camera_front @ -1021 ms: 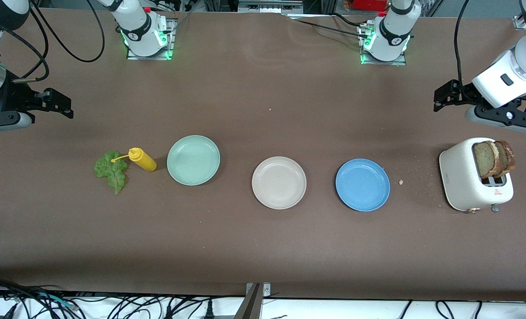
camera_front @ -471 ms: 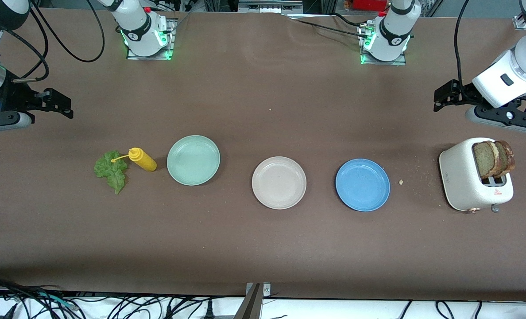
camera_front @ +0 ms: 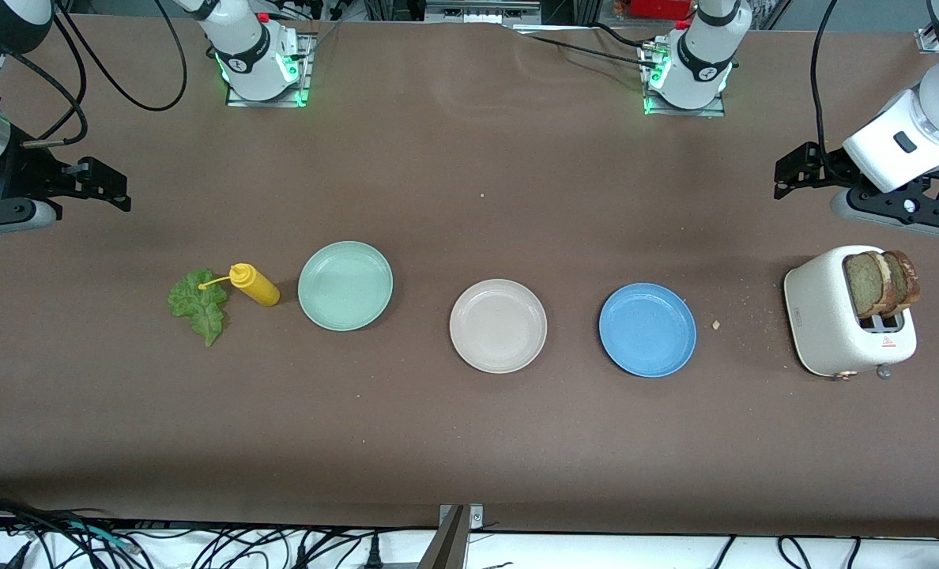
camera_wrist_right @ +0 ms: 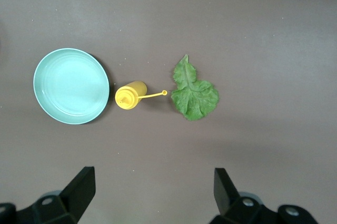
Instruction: Make sandwich in beige plate with both arms
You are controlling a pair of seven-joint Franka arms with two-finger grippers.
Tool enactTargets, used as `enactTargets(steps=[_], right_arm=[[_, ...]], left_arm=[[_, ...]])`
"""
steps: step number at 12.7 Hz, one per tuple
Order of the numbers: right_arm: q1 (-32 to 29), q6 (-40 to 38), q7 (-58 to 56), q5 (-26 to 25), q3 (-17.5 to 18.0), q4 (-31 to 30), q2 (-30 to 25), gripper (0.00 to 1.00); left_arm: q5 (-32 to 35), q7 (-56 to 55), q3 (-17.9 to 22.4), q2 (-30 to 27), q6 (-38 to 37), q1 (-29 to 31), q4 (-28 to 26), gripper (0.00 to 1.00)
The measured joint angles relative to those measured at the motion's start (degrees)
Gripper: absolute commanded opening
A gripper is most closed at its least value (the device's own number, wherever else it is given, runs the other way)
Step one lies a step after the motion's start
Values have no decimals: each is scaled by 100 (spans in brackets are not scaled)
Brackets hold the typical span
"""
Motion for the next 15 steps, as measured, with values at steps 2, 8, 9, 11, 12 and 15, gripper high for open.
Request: enactTargets(steps=[2, 8, 9, 11, 12, 15], right_arm=[[0, -1, 1, 0, 0, 0, 0, 100], [0, -2, 2, 0, 0, 0, 0, 100], [0, -2, 2, 0, 0, 0, 0, 100], [0, -2, 2, 0, 0, 2, 0, 100], [0, -2, 2, 0, 0, 2, 0, 100], [0, -2, 2, 0, 0, 2, 0, 100]], left_arm=[[0, 0, 0, 0, 0, 0, 0, 100], [0, 0, 1, -1, 0, 0, 0, 100], [0, 0, 1, -1, 0, 0, 0, 100], [0, 0, 7, -1, 0, 9, 0, 100], [1, 0, 10, -1, 0, 23, 0, 100], [298, 0, 21, -11, 8, 34, 0, 100]])
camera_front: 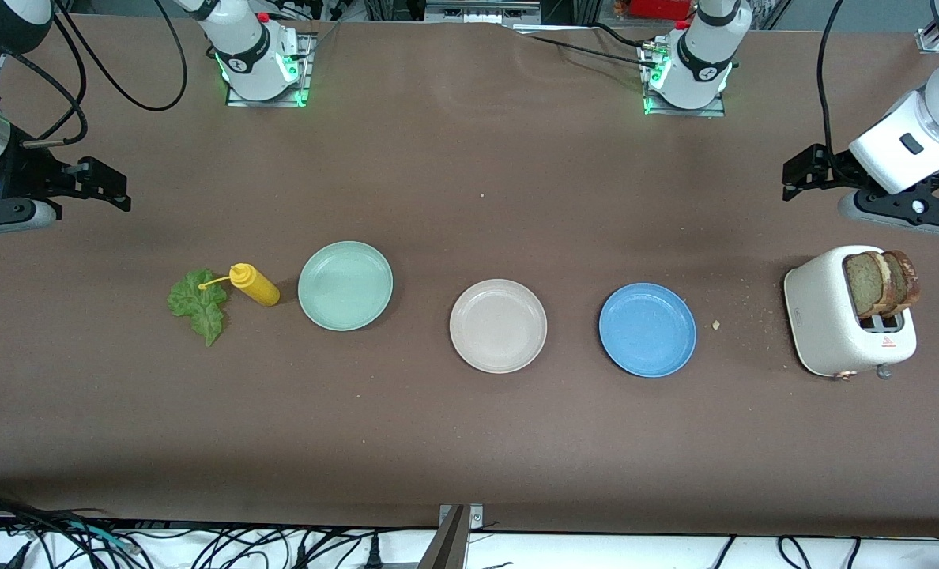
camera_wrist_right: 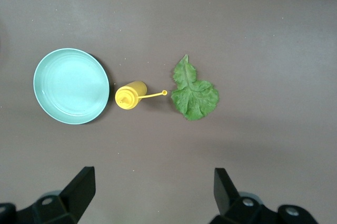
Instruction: Make sandwich in beige plate with both arms
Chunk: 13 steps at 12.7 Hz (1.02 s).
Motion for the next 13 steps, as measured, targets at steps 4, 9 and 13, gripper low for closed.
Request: enactTargets(steps=[4, 9, 13], right_arm=[[0, 0, 0, 0, 1, 0, 0, 100], [0, 0, 2, 0, 1, 0, 0, 100], [0, 0, 3, 0, 1, 0, 0, 100]], left_arm=[[30, 0, 66, -26, 169, 25, 0, 100], [30, 0, 69, -28, 168, 29, 0, 100], [42, -4, 99, -24, 169, 72, 0, 100]])
